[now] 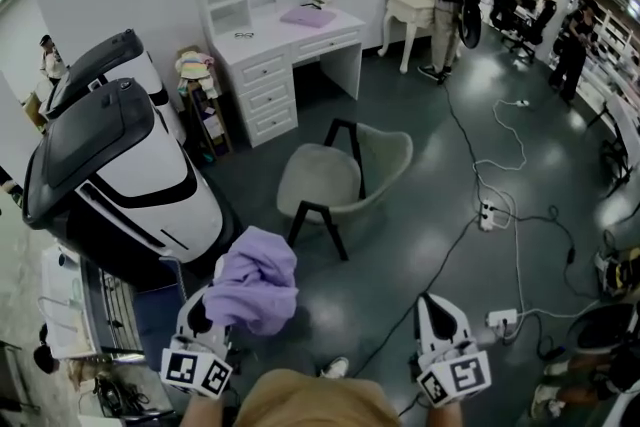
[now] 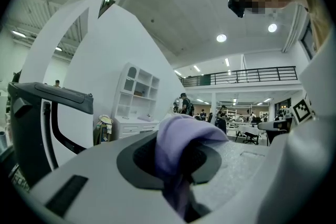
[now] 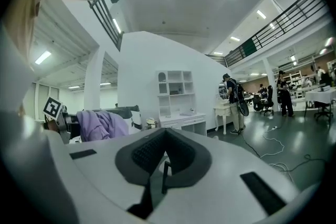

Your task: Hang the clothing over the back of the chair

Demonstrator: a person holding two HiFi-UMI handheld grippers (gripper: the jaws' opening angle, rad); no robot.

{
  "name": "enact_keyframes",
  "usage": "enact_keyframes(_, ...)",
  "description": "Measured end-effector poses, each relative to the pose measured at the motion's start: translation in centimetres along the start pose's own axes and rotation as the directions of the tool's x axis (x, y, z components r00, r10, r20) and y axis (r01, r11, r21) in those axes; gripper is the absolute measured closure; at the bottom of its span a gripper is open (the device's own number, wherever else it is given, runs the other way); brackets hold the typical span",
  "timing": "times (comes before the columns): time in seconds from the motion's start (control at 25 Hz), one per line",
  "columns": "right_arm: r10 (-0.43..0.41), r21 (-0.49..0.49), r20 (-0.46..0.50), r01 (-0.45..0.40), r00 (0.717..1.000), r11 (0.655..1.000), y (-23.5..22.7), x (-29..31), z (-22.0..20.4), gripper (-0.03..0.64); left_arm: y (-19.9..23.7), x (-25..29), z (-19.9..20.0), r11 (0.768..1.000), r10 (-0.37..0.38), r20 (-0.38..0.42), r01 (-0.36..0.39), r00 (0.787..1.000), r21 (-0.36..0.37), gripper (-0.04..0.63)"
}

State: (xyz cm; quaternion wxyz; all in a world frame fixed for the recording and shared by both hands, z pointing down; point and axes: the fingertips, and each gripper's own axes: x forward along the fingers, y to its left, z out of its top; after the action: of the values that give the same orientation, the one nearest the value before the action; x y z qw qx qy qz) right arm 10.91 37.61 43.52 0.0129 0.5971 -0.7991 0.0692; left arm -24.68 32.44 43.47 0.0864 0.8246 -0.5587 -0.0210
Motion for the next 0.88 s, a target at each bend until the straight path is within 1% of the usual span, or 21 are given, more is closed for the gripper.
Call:
enact_keyframes(0.12, 0.006, 0.025, -0.012, -0.006, 1.0, 1.0, -0.6, 0.4, -1.0, 0.614, -0.2, 0.3, -0.9, 1.0, 0.01, -0.017, -0.01, 1.0, -0.005, 0.546)
enact_keyframes(0.2, 0.013, 0.022, -0.017, -0.013, 1.0, 1.0, -0.9, 1.0, -1.0, 0.614, -0.3, 0.8, -1.1, 1.0, 0.014, -0.022, -0.014, 1.0, -0.007, 0.546)
enact_keyframes(0.4, 0.026, 0.007, -0.04, -0.026, 0.999, 1.0, -2.1, 4.1, -0.8, 0.614, -0.1, 4.5, -2.2, 1.0, 0.005, -0.044, -0.007, 0.999, -0.029, 0.546)
enact_keyframes(0.48, 0.029, -0.003, -0.05, -0.029, 0.998, 1.0, -2.2, 5.9, -0.8, 0.614, 0.3, 6.8, -2.9, 0.999, -0.01, -0.057, 0.008, 0.998, -0.043, 0.546)
enact_keyframes(0.64, 0.0, 0.002, -0.074, 0.0, 0.997, 1.0, -3.6, 10.5, -1.1, 0.614, 1.7, 12.7, -3.7, 0.997, -0.051, -0.067, 0.046, 0.996, -0.066, 0.546)
enact_keyframes(0.76, -0.015, -0.016, -0.089, 0.013, 0.996, 1.0, -4.7, 15.6, -0.5, 0.614, 3.9, 18.2, -3.3, 0.994, -0.071, -0.066, 0.065, 0.995, -0.082, 0.546)
enact_keyframes(0.88, -0.026, -0.036, -0.105, 0.022, 0.994, 0.999, -5.1, 21.2, 1.1, 0.614, 6.9, 23.5, -2.7, 0.993, -0.084, -0.074, 0.077, 0.994, -0.089, 0.546)
